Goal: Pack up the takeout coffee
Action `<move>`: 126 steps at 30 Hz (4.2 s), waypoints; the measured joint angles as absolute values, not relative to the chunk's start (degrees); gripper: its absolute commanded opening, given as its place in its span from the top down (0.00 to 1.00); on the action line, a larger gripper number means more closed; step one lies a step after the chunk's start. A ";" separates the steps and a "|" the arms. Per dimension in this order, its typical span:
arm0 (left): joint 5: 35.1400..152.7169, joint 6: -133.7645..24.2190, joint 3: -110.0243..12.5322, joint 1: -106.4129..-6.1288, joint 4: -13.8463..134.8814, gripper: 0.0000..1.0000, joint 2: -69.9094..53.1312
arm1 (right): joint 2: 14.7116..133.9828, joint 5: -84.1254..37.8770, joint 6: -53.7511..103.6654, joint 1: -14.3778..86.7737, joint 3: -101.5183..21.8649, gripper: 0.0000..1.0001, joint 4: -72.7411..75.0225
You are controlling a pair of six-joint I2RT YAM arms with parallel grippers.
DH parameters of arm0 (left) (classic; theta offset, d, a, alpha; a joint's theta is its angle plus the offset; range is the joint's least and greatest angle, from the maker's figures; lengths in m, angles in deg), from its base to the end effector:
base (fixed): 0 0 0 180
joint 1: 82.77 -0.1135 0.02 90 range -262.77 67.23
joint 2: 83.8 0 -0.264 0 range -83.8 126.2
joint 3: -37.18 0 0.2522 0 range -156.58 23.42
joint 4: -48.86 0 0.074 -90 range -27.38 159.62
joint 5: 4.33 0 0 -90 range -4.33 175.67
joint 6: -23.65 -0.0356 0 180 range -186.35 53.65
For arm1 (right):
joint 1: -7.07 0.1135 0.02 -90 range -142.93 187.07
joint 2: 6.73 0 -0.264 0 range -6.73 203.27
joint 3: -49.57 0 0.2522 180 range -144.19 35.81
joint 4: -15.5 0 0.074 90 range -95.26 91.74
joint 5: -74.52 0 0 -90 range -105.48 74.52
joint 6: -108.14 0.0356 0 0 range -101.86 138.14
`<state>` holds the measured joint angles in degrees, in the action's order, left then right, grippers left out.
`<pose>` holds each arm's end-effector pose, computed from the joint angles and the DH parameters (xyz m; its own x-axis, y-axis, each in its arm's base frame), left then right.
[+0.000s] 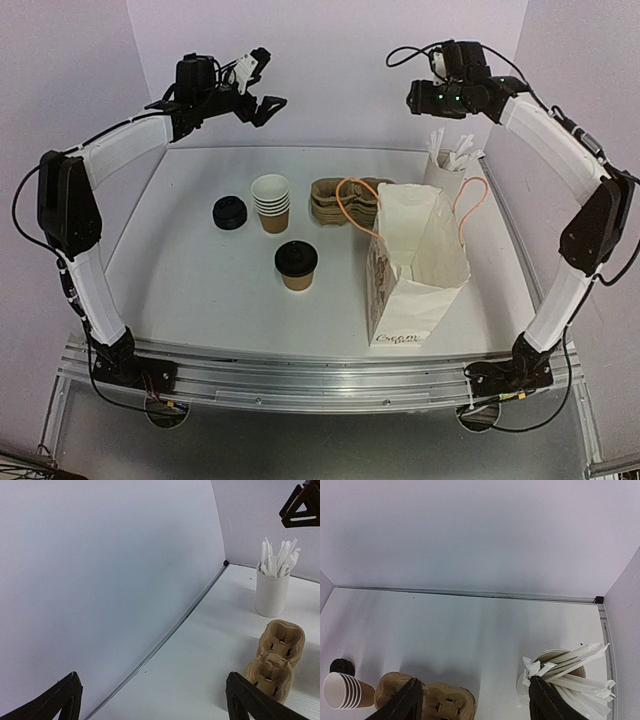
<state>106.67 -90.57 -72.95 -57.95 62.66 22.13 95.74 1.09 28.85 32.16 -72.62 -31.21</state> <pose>0.4028 -0.2004 0.3679 0.1543 0.3506 -0.9237 0.7120 0.6088 0.3500 0.3763 0.1650 0.4073 -0.4366 -0.0078 -0.8996 -0.0968 0.9946 0.0384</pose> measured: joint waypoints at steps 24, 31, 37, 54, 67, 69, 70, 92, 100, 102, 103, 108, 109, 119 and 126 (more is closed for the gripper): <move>105.16 -89.43 -68.86 -59.96 69.43 0.00 22.34 | 113.32 -9.69 37.67 36.59 -87.65 0.40 -38.98; 104.83 -92.76 -68.30 -59.96 72.41 0.01 20.28 | 123.73 -12.06 38.42 38.96 -98.82 0.35 -48.02; 103.18 -96.03 -71.01 -59.96 72.33 0.01 22.55 | 129.34 -11.72 38.61 39.72 -106.75 0.38 -54.06; 101.87 -98.88 -65.19 -59.96 70.19 0.01 22.57 | 131.83 -13.66 38.68 41.30 -104.71 0.48 -60.58; 101.90 -98.90 -64.96 -59.96 70.17 0.01 22.57 | 132.36 -13.65 39.24 41.56 -104.62 0.55 -60.74; 101.90 -98.91 -64.96 -59.96 70.15 0.01 22.57 | 132.72 -13.57 39.27 41.57 -104.53 0.55 -60.72; 101.90 -98.91 -64.96 -59.96 70.16 0.01 22.57 | 133.03 -13.50 39.27 41.57 -104.44 0.56 -60.71; 101.98 -98.86 -64.98 -59.96 70.19 0.00 22.57 | 135.09 -9.63 38.99 42.53 -103.91 0.88 -60.79; 102.43 -98.86 -64.98 -59.96 70.26 0.01 22.57 | 135.05 -7.19 38.63 43.22 -103.91 1.00 -60.64; 102.51 -98.86 -64.98 -59.96 70.26 0.01 22.57 | 134.97 -6.74 38.37 43.33 -103.91 1.00 -60.61; 102.54 -98.86 -64.98 -59.96 70.27 0.01 22.57 | 134.94 -6.53 38.22 43.39 -103.91 1.00 -60.61; 102.62 -98.86 -64.98 -59.96 70.29 0.01 22.57 | 134.76 -5.68 38.08 43.50 -103.91 1.00 -60.65; 102.64 -98.86 -65.00 -59.96 70.30 0.01 22.57 | 134.68 -5.47 38.07 43.50 -103.91 1.00 -60.65; 103.49 -98.84 -65.38 -59.96 70.67 0.01 22.86 | 132.11 -3.55 37.64 43.65 -103.91 1.00 -60.67; 103.51 -98.86 -65.46 -59.96 70.68 0.01 23.16 | 129.84 -3.42 37.01 43.60 -103.93 1.00 -59.85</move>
<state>103.51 -98.86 -65.46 -59.96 70.68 23.16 129.84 -3.42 37.01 43.60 -103.93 -59.85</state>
